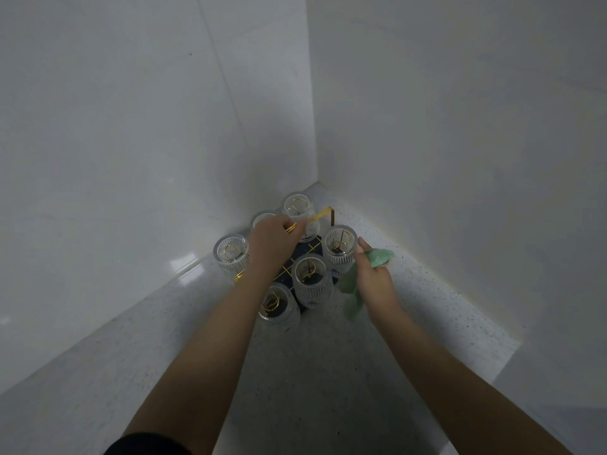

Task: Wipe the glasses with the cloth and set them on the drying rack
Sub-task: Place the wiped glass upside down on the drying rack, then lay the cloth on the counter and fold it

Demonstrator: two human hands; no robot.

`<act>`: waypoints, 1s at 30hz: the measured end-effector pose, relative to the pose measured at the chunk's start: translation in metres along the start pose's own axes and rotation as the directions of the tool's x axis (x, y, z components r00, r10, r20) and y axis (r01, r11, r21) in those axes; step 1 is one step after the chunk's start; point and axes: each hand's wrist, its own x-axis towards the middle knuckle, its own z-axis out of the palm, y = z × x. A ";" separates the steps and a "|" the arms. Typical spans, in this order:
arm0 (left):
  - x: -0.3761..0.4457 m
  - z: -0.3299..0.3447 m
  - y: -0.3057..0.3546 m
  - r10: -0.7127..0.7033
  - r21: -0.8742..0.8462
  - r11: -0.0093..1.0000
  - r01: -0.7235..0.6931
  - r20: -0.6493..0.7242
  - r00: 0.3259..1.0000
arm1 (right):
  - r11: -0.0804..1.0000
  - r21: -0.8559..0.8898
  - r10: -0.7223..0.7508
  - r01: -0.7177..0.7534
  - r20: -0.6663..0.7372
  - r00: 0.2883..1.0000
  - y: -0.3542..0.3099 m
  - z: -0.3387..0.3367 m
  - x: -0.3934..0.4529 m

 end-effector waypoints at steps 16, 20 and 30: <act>-0.053 -0.003 0.017 0.267 -0.140 0.949 -0.282 -0.117 0.957 | 0.913 0.330 0.044 -0.238 0.501 0.865 0.000 -0.031 -0.023; -0.117 -0.010 0.034 0.213 -0.567 0.823 0.040 0.373 0.903 | 0.849 0.401 -0.024 -0.344 0.679 0.733 -0.003 -0.049 -0.040; -0.159 -0.003 0.017 0.057 -0.608 0.729 0.316 0.513 0.857 | 0.892 0.396 -0.042 -0.218 0.554 0.832 0.017 -0.071 -0.075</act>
